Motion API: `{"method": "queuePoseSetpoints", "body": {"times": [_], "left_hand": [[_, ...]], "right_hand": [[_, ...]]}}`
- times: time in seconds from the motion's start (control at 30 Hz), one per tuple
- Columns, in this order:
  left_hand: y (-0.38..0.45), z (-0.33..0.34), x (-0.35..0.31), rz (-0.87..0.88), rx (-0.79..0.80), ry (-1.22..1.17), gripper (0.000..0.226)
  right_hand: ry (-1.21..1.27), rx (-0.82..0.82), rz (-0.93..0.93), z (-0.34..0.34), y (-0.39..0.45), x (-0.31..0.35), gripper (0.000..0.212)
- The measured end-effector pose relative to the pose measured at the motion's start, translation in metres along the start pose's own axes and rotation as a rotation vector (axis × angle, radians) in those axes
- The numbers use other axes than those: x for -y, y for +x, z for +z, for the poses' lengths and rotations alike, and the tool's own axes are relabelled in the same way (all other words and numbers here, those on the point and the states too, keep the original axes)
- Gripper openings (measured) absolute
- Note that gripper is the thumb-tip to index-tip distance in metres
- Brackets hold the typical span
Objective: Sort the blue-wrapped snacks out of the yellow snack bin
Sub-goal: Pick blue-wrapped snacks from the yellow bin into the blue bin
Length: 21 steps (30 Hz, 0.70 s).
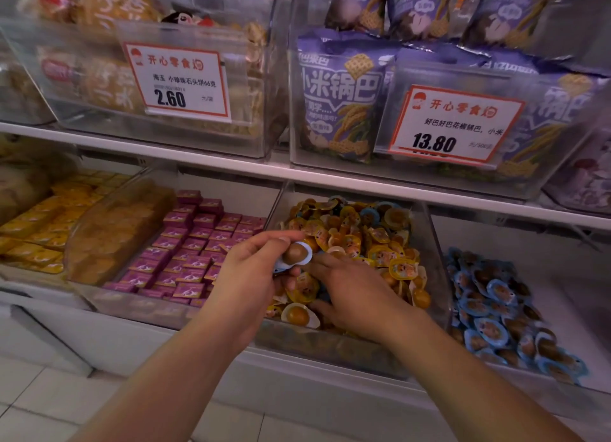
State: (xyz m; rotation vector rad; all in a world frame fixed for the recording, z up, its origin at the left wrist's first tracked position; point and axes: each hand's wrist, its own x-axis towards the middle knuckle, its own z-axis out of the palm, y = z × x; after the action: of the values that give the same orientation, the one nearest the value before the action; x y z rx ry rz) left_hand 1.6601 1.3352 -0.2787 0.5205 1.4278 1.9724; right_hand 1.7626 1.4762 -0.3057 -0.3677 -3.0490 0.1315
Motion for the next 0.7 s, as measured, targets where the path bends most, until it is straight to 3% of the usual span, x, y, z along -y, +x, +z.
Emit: {"method": "queuePoseSetpoints", "body": {"times": [0.13, 0.27, 0.33, 0.4, 0.5, 0.6, 0.7], "left_hand": [[0.001, 0.0, 0.003, 0.021, -0.015, 0.068, 0.028], [0.001, 0.005, 0.006, 0.025, -0.049, 0.127, 0.029], [0.001, 0.011, 0.009, 0.044, -0.081, 0.154, 0.027], [-0.001, 0.022, 0.012, 0.129, -0.122, 0.213, 0.023], [-0.01, 0.045, 0.017, 0.37, -0.099, 0.371, 0.024], [-0.021, 0.071, 0.025, 0.523, 0.035, 0.503, 0.028], [-0.027, 0.089, 0.033, 0.595, 0.125, 0.656, 0.05]], "right_hand": [[0.181, -0.069, 0.024, -0.006, -0.003, -0.002, 0.042], [0.537, -0.116, 0.203, -0.015, -0.011, -0.017, 0.034], [0.899, -0.223, 0.345, -0.027, -0.015, -0.019, 0.027], [1.443, -0.305, 0.545, -0.038, -0.022, -0.015, 0.024], [1.991, -0.201, 0.654, -0.052, -0.037, -0.002, 0.03], [2.108, -0.065, 0.521, -0.06, -0.05, 0.008, 0.047], [1.996, -0.184, 0.525, -0.062, -0.062, 0.009, 0.034]]}}
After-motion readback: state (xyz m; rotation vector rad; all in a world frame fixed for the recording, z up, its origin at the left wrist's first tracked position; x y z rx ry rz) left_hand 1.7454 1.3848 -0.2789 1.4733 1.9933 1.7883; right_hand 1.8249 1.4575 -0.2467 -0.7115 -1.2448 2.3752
